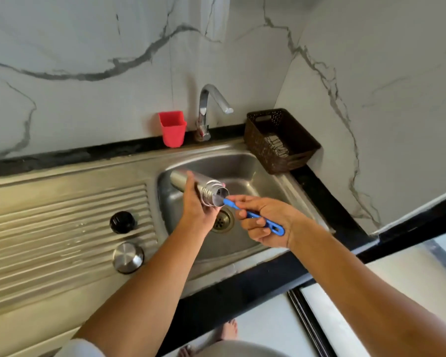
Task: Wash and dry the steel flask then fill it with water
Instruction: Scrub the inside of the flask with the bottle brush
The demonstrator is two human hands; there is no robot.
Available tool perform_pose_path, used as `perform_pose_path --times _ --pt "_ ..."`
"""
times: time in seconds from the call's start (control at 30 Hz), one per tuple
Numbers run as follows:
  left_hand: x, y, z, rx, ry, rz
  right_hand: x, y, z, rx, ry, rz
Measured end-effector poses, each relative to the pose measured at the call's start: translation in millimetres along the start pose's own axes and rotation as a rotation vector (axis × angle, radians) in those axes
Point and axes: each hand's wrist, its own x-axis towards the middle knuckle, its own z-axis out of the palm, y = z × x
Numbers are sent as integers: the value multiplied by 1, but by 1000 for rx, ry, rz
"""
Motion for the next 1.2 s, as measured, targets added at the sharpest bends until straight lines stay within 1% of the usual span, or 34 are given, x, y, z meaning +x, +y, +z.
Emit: perform_pose_path --times 0.07,0.1,0.13,0.17,0.2,0.23,0.3,0.33,0.4,0.47,0.5,0.6,0.7,0.77,0.83,0.9,0.97,1.03,1.1,1.13,1.2 --pt "6 -4 0 44 75 28 6 11 -1 54 54 46" --pt "11 -7 -2 97 127 30 8 15 1 47 88 59" --pt "18 -9 -4 155 168 31 10 18 3 -22 134 48" --pt "25 -12 -6 198 187 25 10 20 6 -181 195 9" --pt "32 -13 -9 247 197 6 5 19 10 -428 257 -56" --pt "36 -11 -10 296 199 -3 -2 17 13 -724 315 -132" --pt "43 -5 -16 355 207 -29 -21 6 15 -1278 364 -304" --pt "48 -2 -17 359 212 -30 -32 1 15 -1477 377 -358" --pt "59 1 -18 353 214 -41 -51 -3 19 -1753 405 -379" --pt "82 -2 -26 312 241 -22 -61 1 26 -1938 411 -338" --pt "94 -7 -31 297 259 -2 -61 5 28 -2000 420 -322" --pt "118 -28 -36 254 333 -33 -46 8 28 -2090 507 -330" --pt "64 -39 -6 314 298 -56 -24 16 27 -2098 504 -315" --pt "49 -36 1 299 261 -66 -19 17 27 -2080 485 -298" --pt "67 -30 -15 292 266 -106 -29 9 32 -2111 459 -290" --pt "101 -27 -40 349 248 -171 -43 1 39 -2171 436 -304" --pt "140 -33 -62 364 273 -177 -57 0 46 -2275 404 -326" --pt "135 -36 -56 375 317 -134 -58 5 49 -2358 400 -311" --pt "106 -36 -40 344 402 -69 -46 13 43 -2355 395 -271" --pt "78 -34 -26 327 408 -41 -37 19 38 -2334 410 -269" --pt "47 -34 -5 337 357 -30 -19 29 31 -2248 459 -301"
